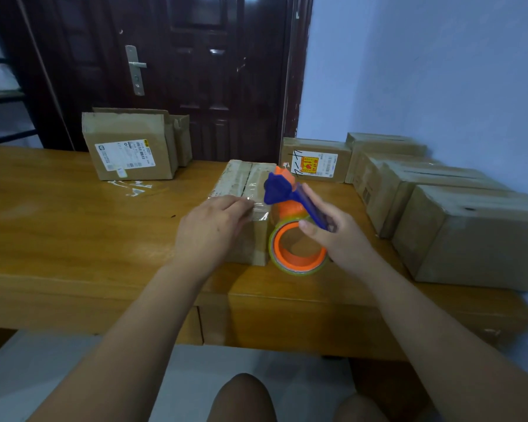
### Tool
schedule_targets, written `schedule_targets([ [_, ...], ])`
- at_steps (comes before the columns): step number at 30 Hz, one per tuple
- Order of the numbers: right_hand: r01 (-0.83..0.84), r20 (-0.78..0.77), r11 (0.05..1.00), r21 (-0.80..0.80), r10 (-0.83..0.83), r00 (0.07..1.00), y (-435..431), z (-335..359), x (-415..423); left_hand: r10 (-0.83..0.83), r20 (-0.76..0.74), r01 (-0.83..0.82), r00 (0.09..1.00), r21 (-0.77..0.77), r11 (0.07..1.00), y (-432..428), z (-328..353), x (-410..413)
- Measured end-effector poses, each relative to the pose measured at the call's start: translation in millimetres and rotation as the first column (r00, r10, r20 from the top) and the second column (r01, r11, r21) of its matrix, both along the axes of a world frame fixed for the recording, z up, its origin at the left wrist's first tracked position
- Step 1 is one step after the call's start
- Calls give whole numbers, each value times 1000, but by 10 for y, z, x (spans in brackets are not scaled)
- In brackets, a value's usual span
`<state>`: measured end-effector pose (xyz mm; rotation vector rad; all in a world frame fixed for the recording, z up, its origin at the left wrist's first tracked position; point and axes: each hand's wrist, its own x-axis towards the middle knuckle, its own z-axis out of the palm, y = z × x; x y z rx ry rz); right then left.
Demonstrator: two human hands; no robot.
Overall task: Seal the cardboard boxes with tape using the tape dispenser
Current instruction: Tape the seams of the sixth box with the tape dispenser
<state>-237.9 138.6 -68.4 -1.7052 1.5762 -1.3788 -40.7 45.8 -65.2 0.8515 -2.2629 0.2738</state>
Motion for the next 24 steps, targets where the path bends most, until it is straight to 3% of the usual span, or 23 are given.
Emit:
schedule_targets([
  [5,32,7,994,-108,-32,999,115,205,-134,-10,-22,10,1000,6,1000,-91,-44,4],
  [9,87,-317,989,-116,-120,941,100,220,-205,1,-35,2,999,61,998,-114,-25,-12],
  [11,102,-551,994,-42,-109,827,102,182,-261,11,-24,-9,1000,65,998,-127,-22,-13],
  [13,105,-636,994,12,-73,768,131,119,-335,9,-12,-8,1000,72,997,-133,-14,-6],
  [14,102,-596,995,8,-77,799,150,119,-375,6,-7,-5,1000,78,997,-135,-9,-1],
  [16,97,-382,995,-36,-104,918,228,208,-396,-5,-5,5,1000,81,997,-129,4,4],
  [18,78,-187,994,-77,-91,978,300,303,-412,-21,7,20,1000,77,997,-127,21,3],
  [20,68,-185,994,-84,-82,979,335,338,-425,-36,19,35,999,73,997,-128,28,10],
  [22,97,-351,995,-32,-102,931,346,318,-433,-38,25,36,999,80,996,-134,21,14],
  [24,143,-609,987,67,-74,790,344,236,-474,-27,36,24,999,96,995,-134,19,16],
])
